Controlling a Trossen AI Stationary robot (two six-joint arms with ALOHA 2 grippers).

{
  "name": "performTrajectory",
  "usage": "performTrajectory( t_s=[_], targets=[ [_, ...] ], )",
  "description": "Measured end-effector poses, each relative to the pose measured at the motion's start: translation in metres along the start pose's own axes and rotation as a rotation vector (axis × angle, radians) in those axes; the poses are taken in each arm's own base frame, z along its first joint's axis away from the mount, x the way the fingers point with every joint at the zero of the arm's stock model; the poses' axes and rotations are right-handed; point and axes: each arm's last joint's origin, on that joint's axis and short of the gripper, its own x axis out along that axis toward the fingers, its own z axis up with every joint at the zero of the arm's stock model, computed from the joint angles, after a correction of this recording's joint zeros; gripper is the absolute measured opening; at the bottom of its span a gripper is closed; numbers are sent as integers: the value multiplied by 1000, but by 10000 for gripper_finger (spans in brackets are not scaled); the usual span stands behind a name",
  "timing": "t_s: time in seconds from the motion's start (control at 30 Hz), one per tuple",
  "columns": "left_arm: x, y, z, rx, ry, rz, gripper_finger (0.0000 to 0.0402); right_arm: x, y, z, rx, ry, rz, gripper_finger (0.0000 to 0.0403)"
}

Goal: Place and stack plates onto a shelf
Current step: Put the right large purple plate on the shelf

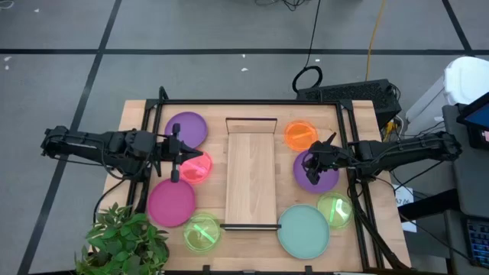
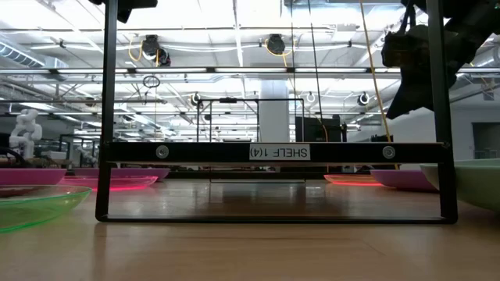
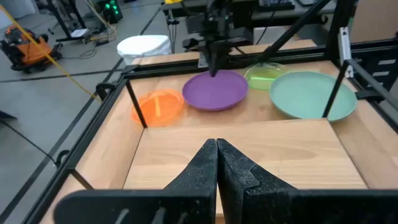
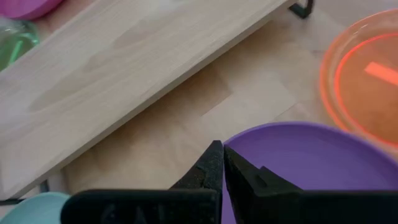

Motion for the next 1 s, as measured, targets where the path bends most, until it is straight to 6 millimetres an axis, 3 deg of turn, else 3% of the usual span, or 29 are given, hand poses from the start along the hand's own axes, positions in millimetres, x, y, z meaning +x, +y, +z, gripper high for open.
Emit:
performTrajectory(
  t_s=[0.4,0.63,1.0],
  targets=[
    [27,0,-9,35,112,19,3,10,12,-11,49,84,-4,0],
    [36,4,-12,56,147,45,3,19,24,-1,55,138,-56,0],
    [37,10,-13,36,147,70,3,40,34,6,126,332,-297,0]
  ],
)
